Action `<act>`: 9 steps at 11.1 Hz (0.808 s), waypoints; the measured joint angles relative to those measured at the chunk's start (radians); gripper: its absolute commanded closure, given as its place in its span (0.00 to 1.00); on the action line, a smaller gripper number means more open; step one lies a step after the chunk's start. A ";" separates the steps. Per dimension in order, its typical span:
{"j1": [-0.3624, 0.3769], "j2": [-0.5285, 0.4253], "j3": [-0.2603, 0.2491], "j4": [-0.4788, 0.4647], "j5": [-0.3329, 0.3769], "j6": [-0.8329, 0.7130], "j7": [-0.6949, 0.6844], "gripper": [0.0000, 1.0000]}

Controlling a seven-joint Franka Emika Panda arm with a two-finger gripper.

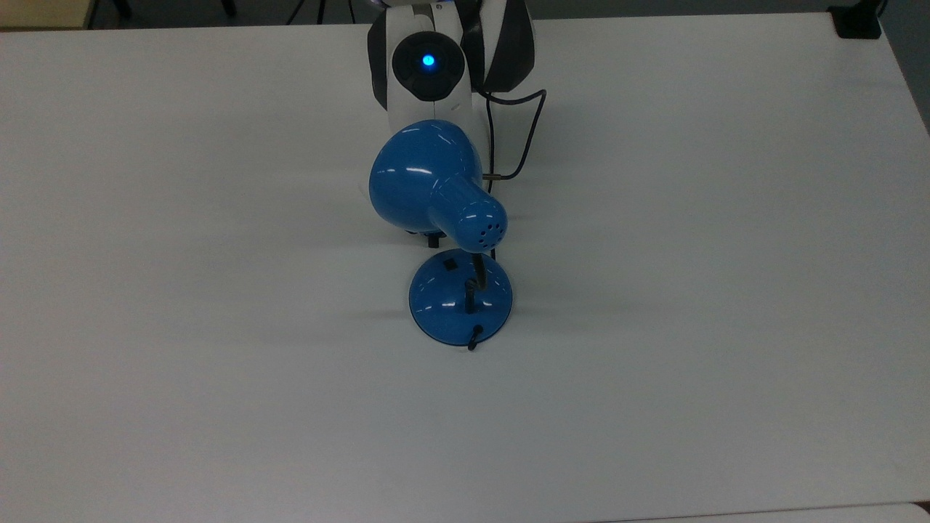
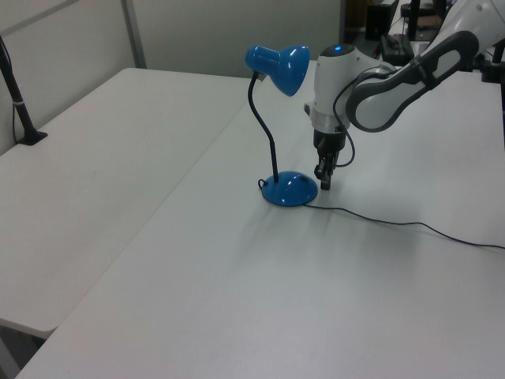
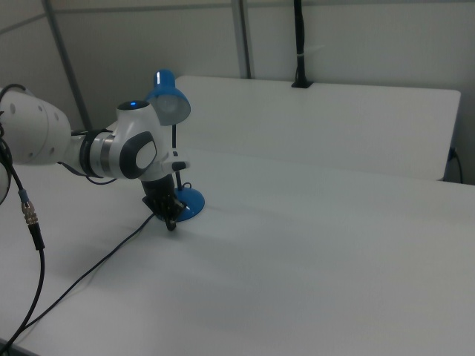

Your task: Turn off the lamp

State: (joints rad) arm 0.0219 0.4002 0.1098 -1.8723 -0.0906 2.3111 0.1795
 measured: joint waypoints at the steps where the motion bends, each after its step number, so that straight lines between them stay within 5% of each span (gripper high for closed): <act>1: -0.004 -0.008 0.000 0.002 -0.001 -0.057 -0.010 0.91; 2: -0.010 -0.029 0.000 0.007 -0.003 -0.142 -0.040 0.72; 4: -0.030 -0.109 0.000 0.015 -0.004 -0.346 -0.127 0.09; 5: -0.037 -0.157 0.000 0.017 -0.004 -0.430 -0.159 0.00; 9: -0.066 -0.323 0.000 0.058 -0.004 -0.618 -0.216 0.00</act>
State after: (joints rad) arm -0.0440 0.0777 0.1097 -1.8144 -0.0942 1.6931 -0.0363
